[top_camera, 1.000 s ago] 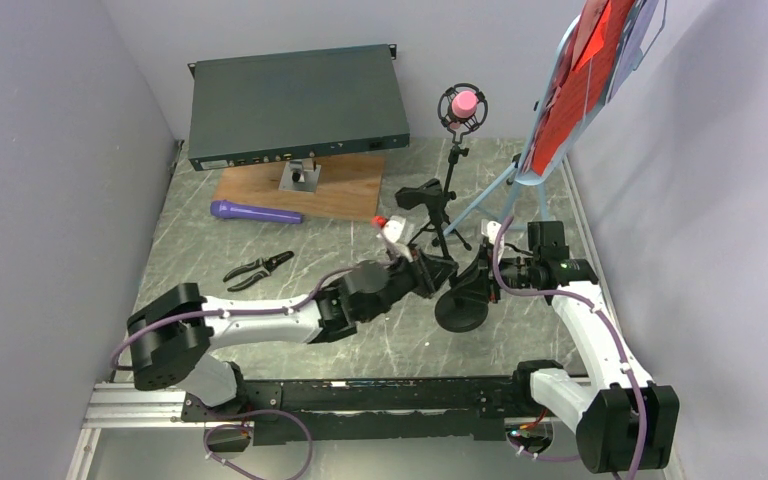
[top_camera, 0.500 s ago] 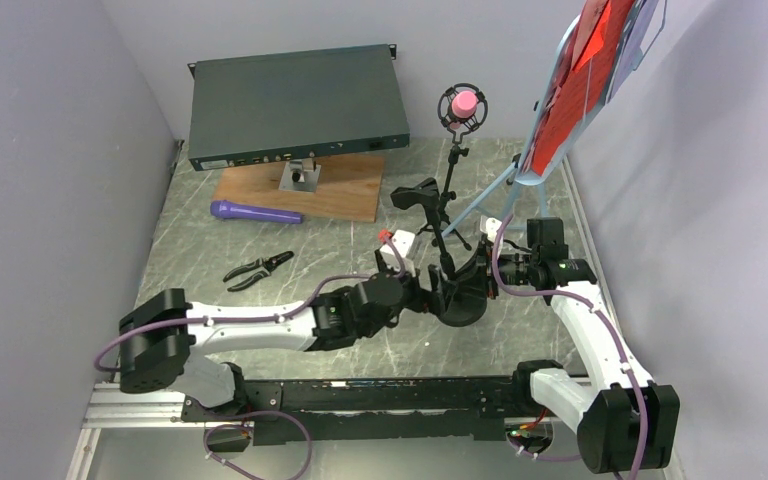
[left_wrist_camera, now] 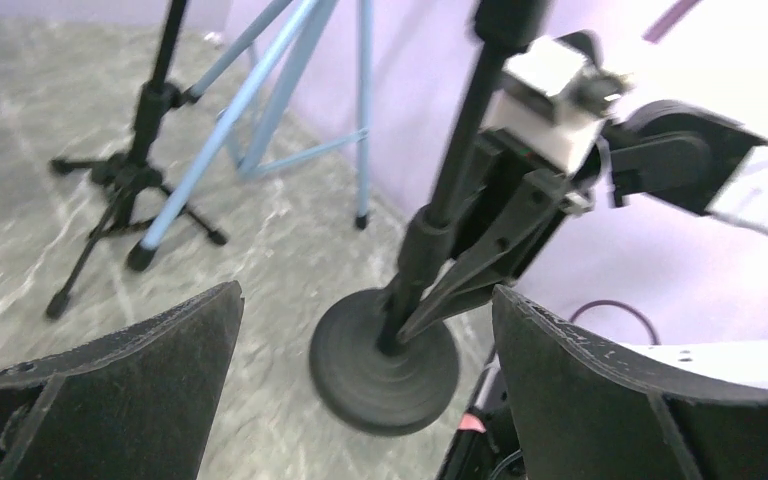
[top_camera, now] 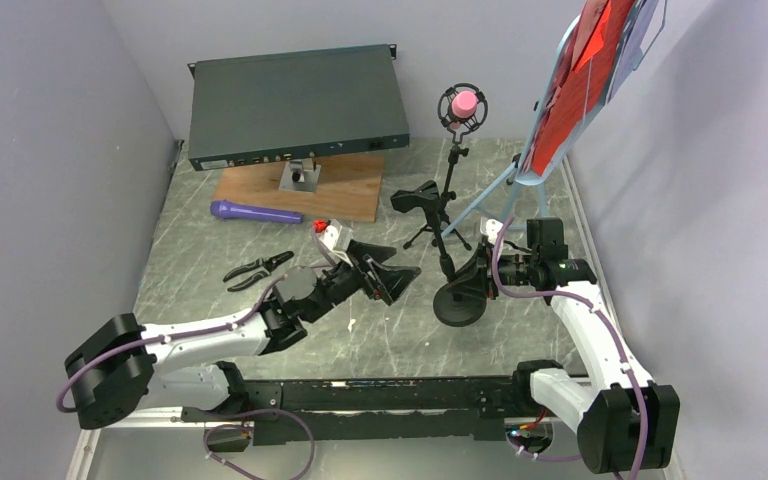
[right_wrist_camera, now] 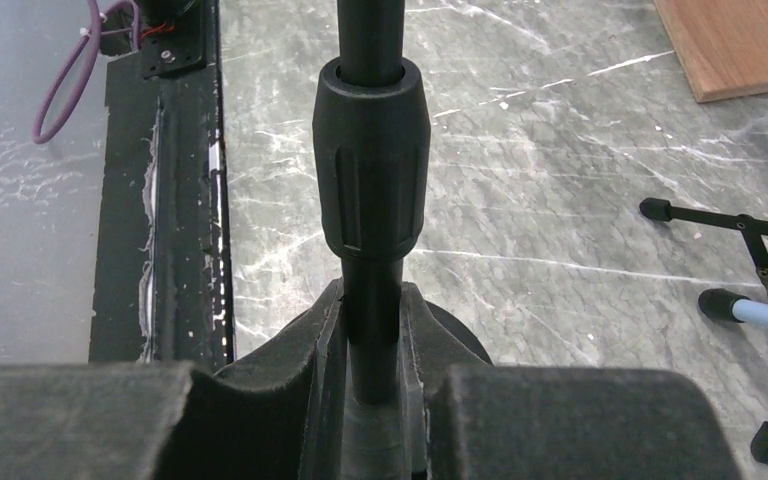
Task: Pack up the instrument practice props
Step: Unscrew the knob on the microphone stand.
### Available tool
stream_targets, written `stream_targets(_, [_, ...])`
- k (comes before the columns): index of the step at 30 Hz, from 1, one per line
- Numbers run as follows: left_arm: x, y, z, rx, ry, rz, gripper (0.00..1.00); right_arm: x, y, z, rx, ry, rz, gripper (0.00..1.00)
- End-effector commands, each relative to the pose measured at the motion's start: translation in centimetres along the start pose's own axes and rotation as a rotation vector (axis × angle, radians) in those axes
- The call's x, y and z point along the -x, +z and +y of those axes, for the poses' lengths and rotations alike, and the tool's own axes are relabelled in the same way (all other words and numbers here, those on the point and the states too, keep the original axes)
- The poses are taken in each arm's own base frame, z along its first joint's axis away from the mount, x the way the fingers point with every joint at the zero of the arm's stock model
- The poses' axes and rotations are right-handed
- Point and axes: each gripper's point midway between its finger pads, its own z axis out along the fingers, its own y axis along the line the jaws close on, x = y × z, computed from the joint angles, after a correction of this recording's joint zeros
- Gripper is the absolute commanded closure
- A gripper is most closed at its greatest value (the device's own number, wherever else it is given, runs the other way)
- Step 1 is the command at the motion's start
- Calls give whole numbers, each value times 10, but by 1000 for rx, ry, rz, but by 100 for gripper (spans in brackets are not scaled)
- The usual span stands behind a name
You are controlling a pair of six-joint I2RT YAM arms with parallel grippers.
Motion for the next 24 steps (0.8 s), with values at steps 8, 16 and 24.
stream_targets(8, [59, 27, -56, -259, 50, -228, 1, 23, -1, 6, 49, -98, -72, 100])
stream_targets(16, [62, 50, -56, -244, 40, -234, 12, 24, -1, 8, 53, -101, -73, 100])
stream_targets(24, [14, 53, -64, -341, 89, -13, 11, 26, -1, 9, 57, -109, -76, 100])
